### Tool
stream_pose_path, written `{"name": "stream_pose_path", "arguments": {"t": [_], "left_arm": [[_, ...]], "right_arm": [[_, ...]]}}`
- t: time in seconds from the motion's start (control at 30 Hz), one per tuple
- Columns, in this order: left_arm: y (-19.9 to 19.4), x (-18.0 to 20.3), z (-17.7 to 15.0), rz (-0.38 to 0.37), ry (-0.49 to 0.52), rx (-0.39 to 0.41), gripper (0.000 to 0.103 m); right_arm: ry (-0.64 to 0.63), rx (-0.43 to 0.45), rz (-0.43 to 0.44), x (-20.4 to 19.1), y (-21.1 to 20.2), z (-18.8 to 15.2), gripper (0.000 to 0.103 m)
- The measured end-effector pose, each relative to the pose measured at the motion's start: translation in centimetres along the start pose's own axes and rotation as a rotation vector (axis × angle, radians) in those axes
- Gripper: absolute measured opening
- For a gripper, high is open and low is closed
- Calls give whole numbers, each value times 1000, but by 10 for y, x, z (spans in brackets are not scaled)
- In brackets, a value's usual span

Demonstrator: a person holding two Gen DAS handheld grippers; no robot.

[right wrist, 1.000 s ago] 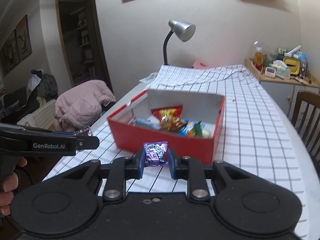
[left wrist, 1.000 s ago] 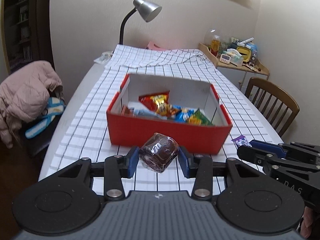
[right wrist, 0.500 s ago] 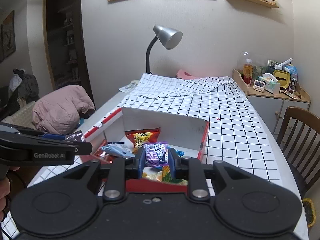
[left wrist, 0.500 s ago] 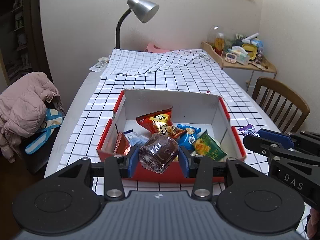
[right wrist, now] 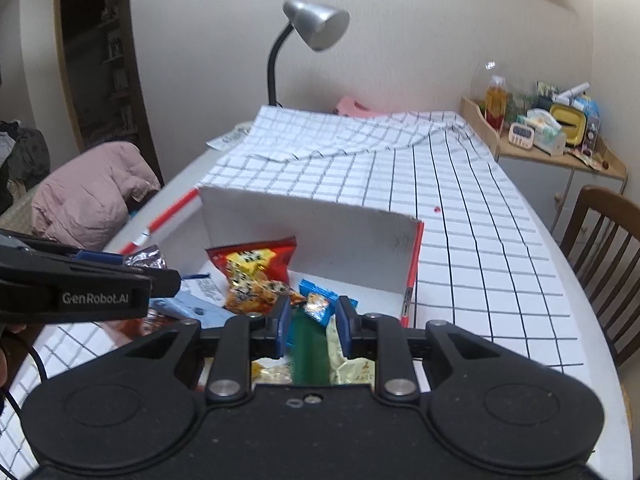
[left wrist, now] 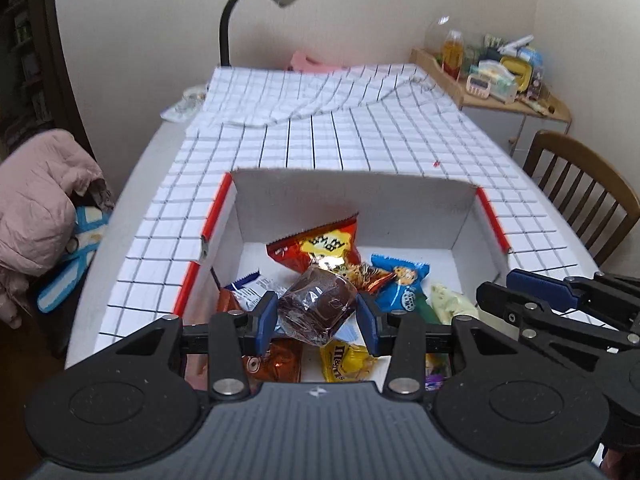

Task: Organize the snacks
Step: 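Open both grippers to drop the two candies into the red box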

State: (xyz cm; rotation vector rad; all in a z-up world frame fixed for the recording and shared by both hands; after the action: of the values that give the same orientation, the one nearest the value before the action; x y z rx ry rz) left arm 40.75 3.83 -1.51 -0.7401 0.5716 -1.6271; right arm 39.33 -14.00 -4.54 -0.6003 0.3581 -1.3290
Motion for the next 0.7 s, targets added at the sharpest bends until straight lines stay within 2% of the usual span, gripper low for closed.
{"name": "stream_pose_path", "arguments": {"t": [0.3,0.47,0.53,0.6,0.7], "left_arm": [[48,-8,-5,12,0,-89,42],[56,-9,-7,15,15,-98,42],[58,-9,-7,14,16,-100,46],[57,-10,-7,12,11,-93,58],[54,-9,-7,17,18,-81,59]], "right_arm": [[-8,-76,3,-1,33,-13,25],[-7,-87,13,-1,38,-17,29],[-5,-90,18,-1,39,-18,30],[-8,-94,23,-2,39,-18,31],[-13,-91,23,-3,36,-20,34]]}}
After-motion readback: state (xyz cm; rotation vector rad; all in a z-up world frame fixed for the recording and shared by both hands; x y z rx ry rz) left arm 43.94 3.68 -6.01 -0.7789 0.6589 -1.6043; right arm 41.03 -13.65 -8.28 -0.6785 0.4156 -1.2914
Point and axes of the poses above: each gripper's, at about its wrist camera, not at the fingertips, and y roughly the way its jaws point, x to its right, z to its top, the point moved 5 cm from there along y, roughly the way its jaws point, and after that the axes turned 11 degrees about -z, right-handed, at the moved point
